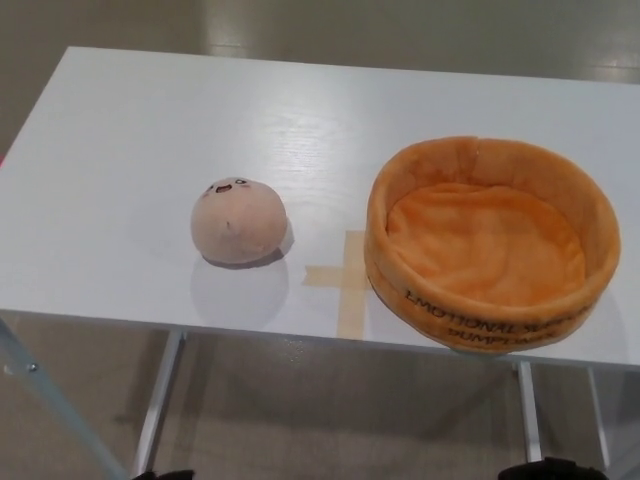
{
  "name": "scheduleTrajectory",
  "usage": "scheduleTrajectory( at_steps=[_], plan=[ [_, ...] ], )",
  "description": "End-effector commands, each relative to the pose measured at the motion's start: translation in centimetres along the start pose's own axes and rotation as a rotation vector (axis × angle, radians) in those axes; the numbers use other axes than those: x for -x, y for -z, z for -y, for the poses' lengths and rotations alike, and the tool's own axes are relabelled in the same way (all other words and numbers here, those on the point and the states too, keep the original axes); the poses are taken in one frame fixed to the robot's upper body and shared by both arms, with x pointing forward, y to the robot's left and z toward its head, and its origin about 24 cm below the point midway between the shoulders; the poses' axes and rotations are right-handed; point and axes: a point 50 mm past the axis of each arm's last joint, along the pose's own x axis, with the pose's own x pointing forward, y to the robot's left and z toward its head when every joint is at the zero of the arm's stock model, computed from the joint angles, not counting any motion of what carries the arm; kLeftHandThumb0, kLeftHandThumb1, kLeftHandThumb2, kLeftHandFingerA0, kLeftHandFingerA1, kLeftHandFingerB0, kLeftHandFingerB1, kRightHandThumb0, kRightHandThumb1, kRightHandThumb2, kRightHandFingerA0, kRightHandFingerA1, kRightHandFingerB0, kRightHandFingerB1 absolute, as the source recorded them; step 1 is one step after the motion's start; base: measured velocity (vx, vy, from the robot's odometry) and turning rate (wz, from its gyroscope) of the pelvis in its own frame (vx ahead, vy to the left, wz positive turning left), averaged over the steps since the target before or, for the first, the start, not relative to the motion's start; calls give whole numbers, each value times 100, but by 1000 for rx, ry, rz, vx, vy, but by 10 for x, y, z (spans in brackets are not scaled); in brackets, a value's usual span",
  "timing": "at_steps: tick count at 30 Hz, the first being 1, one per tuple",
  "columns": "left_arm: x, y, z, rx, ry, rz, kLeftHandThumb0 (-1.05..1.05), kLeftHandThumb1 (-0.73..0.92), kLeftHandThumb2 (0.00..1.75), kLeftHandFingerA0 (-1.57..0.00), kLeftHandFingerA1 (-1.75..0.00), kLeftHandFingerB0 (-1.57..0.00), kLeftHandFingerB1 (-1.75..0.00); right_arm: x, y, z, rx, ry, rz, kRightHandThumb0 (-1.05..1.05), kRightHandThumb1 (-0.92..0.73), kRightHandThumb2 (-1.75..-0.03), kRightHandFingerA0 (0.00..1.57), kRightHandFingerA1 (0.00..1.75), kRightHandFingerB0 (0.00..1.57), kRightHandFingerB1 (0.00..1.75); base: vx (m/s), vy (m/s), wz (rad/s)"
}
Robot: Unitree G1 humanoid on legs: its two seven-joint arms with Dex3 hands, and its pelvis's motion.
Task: Use the left hand to pick up the pink round toy on the left and place it inside the orange plate on the desk.
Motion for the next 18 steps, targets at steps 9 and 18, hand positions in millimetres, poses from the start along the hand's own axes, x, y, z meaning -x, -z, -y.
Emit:
scheduleTrajectory(
  at_steps=[9, 18],
  plan=[
    [32, -129, -13, -95, 310, 647, -22, 46, 64, -4, -18, -14, -35, -1, -1, 5, 12, 6, 1, -14, -57, -61, 66, 90, 62, 78, 0, 0, 0],
    [21, -170, -52, -283, 87, 745, -15, 42, 65, -1, -18, -10, -34, 0, 0, 3, 23, 3, -2, -15, -57, -60, 68, 91, 63, 78, 0, 0, 0]
  ],
)
